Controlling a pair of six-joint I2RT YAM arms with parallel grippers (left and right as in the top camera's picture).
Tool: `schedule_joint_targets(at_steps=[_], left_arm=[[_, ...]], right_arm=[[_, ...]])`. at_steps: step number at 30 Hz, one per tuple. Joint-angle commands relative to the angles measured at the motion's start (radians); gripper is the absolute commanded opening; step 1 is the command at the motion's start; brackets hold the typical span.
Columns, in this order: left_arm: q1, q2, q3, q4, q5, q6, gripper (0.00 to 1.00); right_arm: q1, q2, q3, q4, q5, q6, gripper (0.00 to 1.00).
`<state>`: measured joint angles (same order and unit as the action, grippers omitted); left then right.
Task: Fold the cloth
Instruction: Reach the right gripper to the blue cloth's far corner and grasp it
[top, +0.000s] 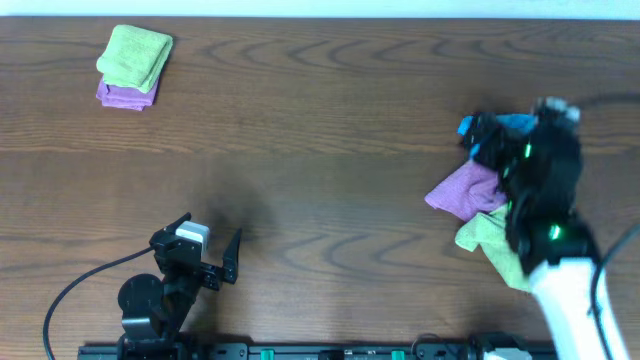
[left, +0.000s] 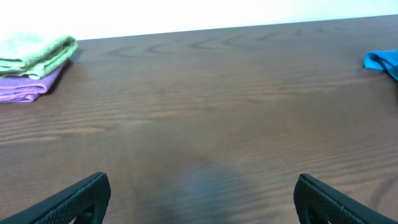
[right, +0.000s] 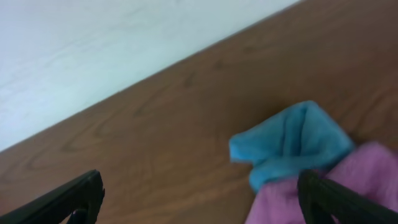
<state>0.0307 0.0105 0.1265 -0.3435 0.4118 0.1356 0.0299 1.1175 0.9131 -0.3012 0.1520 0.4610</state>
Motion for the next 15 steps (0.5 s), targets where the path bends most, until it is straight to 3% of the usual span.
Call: schedule_joint_targets(at_steps=[1, 7, 15], left_arm=[[-0.003, -0.006, -0.018, -0.014, 0.003, 0.014, 0.95], [-0.003, -0.006, -0.018, -0.014, 0.003, 0.015, 0.95], [-0.003, -0.006, -0.018, -0.014, 0.003, 0.014, 0.96]], right_arm=[[-0.018, 0.143, 0.159, -0.055, 0.053, -0.095, 0.99], [-0.043, 0.444, 0.333, -0.06, 0.08, -0.163, 0.99], [-0.068, 0.752, 0.349, 0.021, 0.087, -0.209, 0.99]])
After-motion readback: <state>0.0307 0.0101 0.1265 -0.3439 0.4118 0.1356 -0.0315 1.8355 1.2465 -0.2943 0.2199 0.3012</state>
